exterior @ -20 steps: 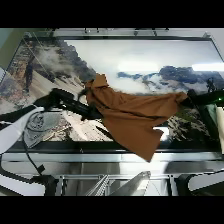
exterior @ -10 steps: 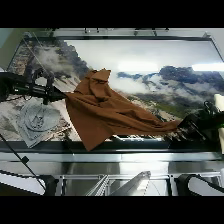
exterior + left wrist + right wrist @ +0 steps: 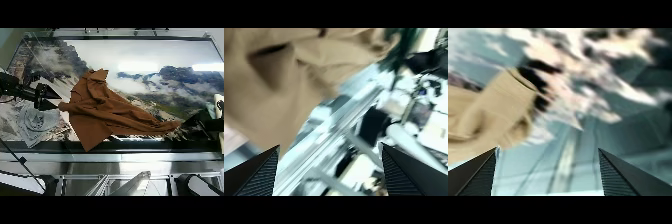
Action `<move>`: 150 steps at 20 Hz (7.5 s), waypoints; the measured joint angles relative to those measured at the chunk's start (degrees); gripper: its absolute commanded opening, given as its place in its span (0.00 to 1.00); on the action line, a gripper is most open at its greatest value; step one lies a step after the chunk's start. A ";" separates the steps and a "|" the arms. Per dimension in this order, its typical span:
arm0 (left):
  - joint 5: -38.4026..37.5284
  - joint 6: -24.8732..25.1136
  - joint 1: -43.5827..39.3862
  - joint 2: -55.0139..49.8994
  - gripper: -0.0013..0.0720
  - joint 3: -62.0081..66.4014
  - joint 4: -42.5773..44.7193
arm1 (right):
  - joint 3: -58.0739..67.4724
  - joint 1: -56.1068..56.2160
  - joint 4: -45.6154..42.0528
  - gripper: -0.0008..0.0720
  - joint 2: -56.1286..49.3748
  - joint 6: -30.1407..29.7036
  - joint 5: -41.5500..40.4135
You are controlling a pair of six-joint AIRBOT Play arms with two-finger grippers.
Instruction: Fold the shirts.
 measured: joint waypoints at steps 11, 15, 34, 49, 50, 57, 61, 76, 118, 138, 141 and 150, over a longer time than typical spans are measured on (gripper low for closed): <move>-14.19 0.46 -0.94 3.28 0.97 -15.50 11.04 | 0.07 -0.59 14.19 0.64 -17.97 -11.89 -3.89; -17.33 2.05 -1.55 0.76 0.97 -19.30 3.56 | 0.02 -0.59 15.74 0.64 -19.30 -14.29 -4.33; -12.41 6.43 -7.61 -3.54 0.04 -16.55 -9.68 | 1.36 -0.66 33.57 0.03 -17.92 -25.57 7.21; -9.92 10.03 16.50 51.82 0.05 35.87 -32.46 | 42.95 -11.85 81.72 0.03 25.29 -32.44 12.52; -10.84 10.01 16.90 51.78 0.05 36.83 -31.85 | 44.72 -12.11 80.52 0.03 25.92 -32.44 11.06; -13.09 9.38 8.79 32.74 0.04 29.79 -27.89 | 44.48 -7.06 59.74 0.03 19.06 -30.64 1.40; -11.02 9.42 0.07 13.86 0.04 28.15 -26.47 | 34.93 4.85 46.99 0.03 6.86 -30.21 -4.07; -10.62 4.61 -5.86 -25.64 0.03 35.69 -17.31 | 27.02 10.67 53.20 0.03 -35.10 -40.70 -18.40; -17.18 5.49 13.90 25.73 0.97 -50.51 7.72 | -7.85 7.78 13.64 0.69 -16.44 -18.75 -1.16; -23.06 2.82 -4.04 27.21 0.05 -45.07 2.27 | -8.15 8.17 12.63 0.03 -16.94 -20.09 -1.53; -19.91 1.38 -2.38 27.21 0.05 -43.12 6.12 | -8.09 3.82 10.21 0.03 -15.74 -17.05 -0.42; -18.45 0.50 1.11 27.17 0.05 -42.05 11.58 | -8.09 -3.28 12.85 0.03 -10.32 -15.04 2.84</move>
